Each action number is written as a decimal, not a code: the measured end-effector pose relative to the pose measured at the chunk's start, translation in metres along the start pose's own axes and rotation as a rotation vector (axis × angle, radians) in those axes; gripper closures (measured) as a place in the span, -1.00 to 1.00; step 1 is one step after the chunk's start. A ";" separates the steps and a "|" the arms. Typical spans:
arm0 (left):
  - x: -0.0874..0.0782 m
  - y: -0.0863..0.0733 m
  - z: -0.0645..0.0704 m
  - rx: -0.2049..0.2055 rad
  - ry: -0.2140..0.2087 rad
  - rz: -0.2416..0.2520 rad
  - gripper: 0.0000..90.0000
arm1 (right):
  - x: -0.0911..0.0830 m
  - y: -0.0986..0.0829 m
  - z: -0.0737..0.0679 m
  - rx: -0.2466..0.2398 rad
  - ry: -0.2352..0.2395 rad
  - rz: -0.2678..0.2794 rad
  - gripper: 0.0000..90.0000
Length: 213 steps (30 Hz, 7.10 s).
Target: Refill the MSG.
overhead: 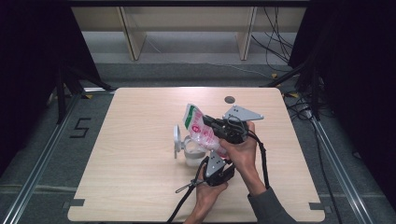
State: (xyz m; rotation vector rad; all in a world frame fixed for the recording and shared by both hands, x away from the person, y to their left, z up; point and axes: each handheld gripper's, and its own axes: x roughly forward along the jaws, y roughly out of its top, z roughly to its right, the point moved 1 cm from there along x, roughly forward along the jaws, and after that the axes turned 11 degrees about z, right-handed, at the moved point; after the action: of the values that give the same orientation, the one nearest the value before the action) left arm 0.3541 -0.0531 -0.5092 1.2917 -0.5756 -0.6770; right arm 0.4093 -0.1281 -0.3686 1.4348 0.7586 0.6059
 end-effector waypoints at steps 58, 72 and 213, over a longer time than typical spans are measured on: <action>0.002 0.002 0.001 -0.033 -0.010 0.015 0.73 | 0.002 -0.001 -0.007 -0.001 -0.019 -0.019 1.00; 0.003 0.002 0.001 -0.040 -0.008 0.020 0.73 | 0.005 -0.002 -0.006 -0.015 -0.005 -0.013 1.00; 0.010 0.006 -0.002 -0.049 -0.019 0.056 0.73 | 0.008 0.002 -0.005 -0.021 0.012 -0.017 1.00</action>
State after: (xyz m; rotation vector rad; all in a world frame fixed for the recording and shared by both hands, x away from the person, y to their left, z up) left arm 0.3636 -0.0585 -0.5041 1.2206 -0.6049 -0.6543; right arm 0.4111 -0.1187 -0.3673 1.4049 0.7713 0.6080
